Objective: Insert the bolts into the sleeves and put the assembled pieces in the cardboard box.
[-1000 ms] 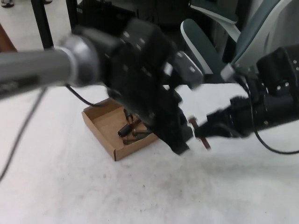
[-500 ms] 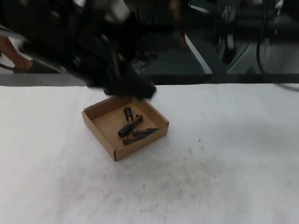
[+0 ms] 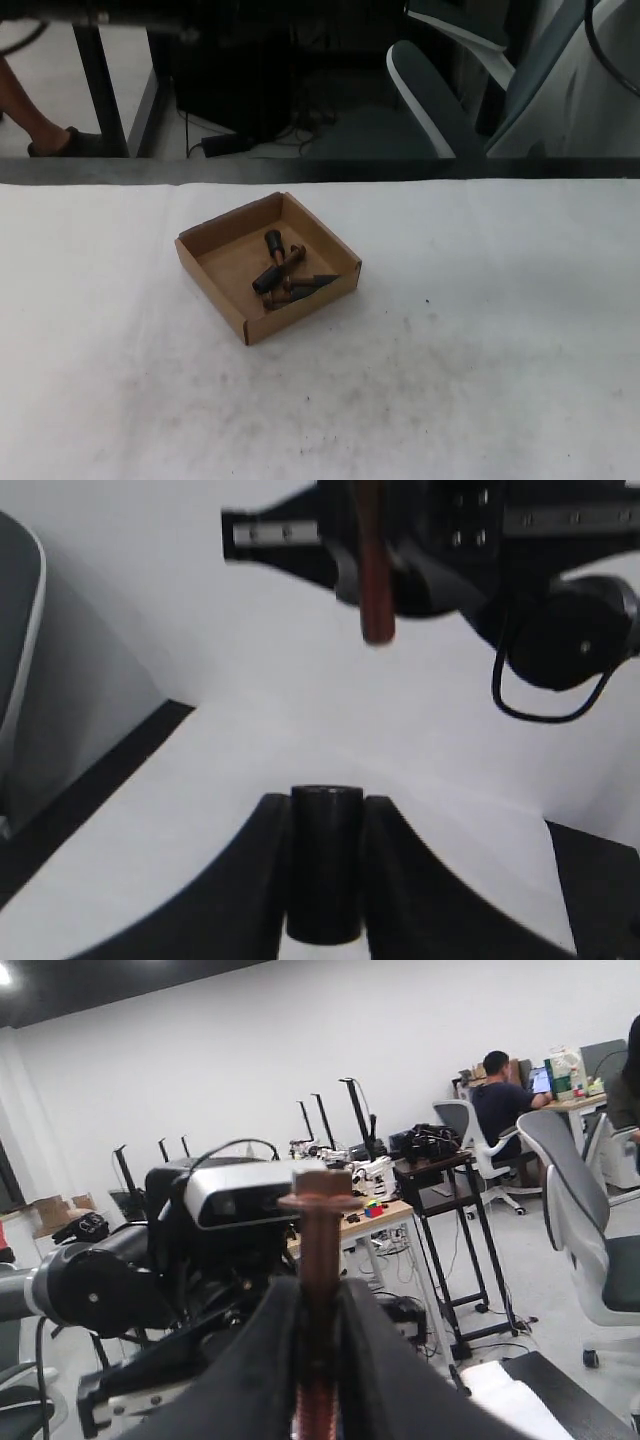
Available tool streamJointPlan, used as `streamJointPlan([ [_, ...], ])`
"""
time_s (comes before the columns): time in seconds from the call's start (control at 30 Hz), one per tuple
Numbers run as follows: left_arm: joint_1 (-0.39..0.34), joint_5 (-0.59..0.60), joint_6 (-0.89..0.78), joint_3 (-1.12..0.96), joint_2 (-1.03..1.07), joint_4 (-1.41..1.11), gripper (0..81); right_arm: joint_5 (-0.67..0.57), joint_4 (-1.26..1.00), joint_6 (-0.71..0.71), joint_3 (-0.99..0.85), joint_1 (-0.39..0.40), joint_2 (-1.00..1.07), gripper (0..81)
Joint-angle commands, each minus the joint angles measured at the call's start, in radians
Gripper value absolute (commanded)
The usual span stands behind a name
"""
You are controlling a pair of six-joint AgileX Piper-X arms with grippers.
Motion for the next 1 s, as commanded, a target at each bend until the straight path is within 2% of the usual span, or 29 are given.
streamJointPlan([
  [0.0,0.001,0.015,-0.082,-0.009,-0.005,-0.132,0.4,-0.023,-0.022,0.021,-0.01,0.004,-0.012,0.2],
  [0.43,0.001,0.055,-0.127,-0.009,-0.005,-0.164,0.4,-0.028,-0.022,0.011,-0.019,0.072,-0.012,0.2],
  [0.97,-0.009,0.121,-0.149,-0.009,-0.005,-0.164,0.4,-0.031,0.04,-0.044,-0.107,0.072,-0.012,0.2],
])
